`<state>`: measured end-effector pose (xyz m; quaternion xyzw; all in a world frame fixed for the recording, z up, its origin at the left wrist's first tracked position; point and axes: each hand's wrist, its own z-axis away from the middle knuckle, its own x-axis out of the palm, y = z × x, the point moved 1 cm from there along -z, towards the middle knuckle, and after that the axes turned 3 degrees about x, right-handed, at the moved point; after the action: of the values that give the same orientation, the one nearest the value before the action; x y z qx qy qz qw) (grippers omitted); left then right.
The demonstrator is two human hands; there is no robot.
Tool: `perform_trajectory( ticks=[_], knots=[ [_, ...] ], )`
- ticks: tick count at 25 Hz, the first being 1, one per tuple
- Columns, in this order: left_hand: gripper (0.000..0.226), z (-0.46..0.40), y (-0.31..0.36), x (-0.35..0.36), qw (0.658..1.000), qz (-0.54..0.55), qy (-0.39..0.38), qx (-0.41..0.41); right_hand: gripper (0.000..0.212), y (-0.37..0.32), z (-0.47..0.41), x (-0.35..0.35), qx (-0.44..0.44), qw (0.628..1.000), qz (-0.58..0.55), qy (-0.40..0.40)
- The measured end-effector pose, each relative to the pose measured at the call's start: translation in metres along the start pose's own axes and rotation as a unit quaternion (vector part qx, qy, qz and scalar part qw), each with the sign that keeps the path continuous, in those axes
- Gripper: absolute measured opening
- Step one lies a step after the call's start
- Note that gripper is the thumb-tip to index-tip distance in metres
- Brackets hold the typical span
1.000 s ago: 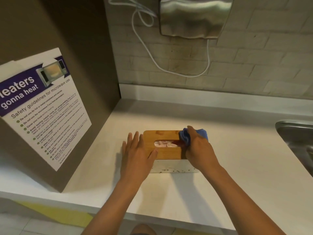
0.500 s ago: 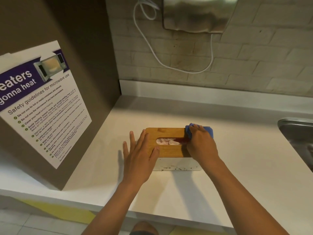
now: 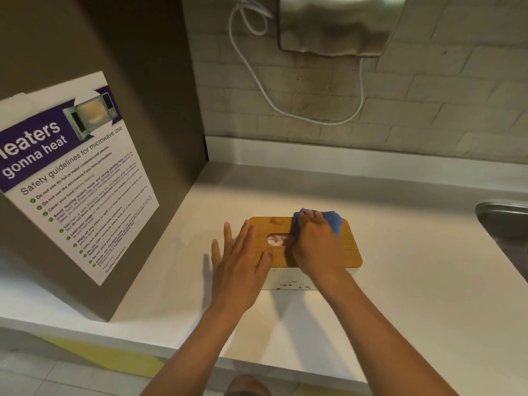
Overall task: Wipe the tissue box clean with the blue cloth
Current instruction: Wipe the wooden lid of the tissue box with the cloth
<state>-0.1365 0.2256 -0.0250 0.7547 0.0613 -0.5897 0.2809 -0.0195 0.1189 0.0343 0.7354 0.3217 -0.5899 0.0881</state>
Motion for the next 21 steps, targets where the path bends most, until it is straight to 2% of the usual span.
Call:
perform_trajectory(
  ticks=[2, 4, 7, 9, 12, 14, 15, 18, 21],
  knots=[
    [0.090, -0.001, -0.002, -0.001, 1.000, -0.022, 0.000, 0.002, 0.007, -0.022, 0.011, 0.002, -0.048, 0.999, 0.017, -0.003],
    [0.090, 0.000, -0.001, -0.002, 1.000, -0.022, -0.002, 0.004, 0.018, -0.014, 0.016, 0.003, -0.070, 0.997, -0.010, -0.016],
    [0.091, 0.001, 0.001, -0.004, 1.000, 0.009, -0.008, -0.005, 0.015, -0.004, -0.001, -0.003, -0.012, 1.000, 0.023, -0.004],
    [0.088, 0.001, -0.001, -0.004, 1.000, 0.009, -0.011, -0.004, 0.011, -0.023, -0.007, -0.005, -0.019, 0.998, 0.051, -0.007],
    [0.080, 0.001, 0.000, -0.007, 1.000, -0.005, -0.026, -0.013, 0.010, -0.033, 0.006, 0.004, -0.070, 0.997, -0.014, -0.038],
    [0.077, 0.001, 0.002, -0.005, 0.998, 0.034, -0.019, -0.041, 0.013, -0.012, 0.010, 0.004, -0.066, 0.996, -0.059, -0.032],
    [0.078, 0.000, 0.002, -0.003, 0.998, 0.052, -0.002, -0.046, 0.013, -0.004, 0.005, 0.004, -0.057, 0.997, -0.040, -0.020],
    [0.083, -0.002, 0.000, 0.005, 0.996, 0.073, 0.010, -0.058, 0.009, -0.016, -0.014, 0.000, -0.020, 1.000, 0.004, -0.015],
    [0.105, -0.002, 0.000, 0.005, 0.997, 0.039, -0.006, -0.061, 0.023, -0.039, -0.005, 0.013, -0.103, 0.994, -0.008, -0.038]
  ],
)
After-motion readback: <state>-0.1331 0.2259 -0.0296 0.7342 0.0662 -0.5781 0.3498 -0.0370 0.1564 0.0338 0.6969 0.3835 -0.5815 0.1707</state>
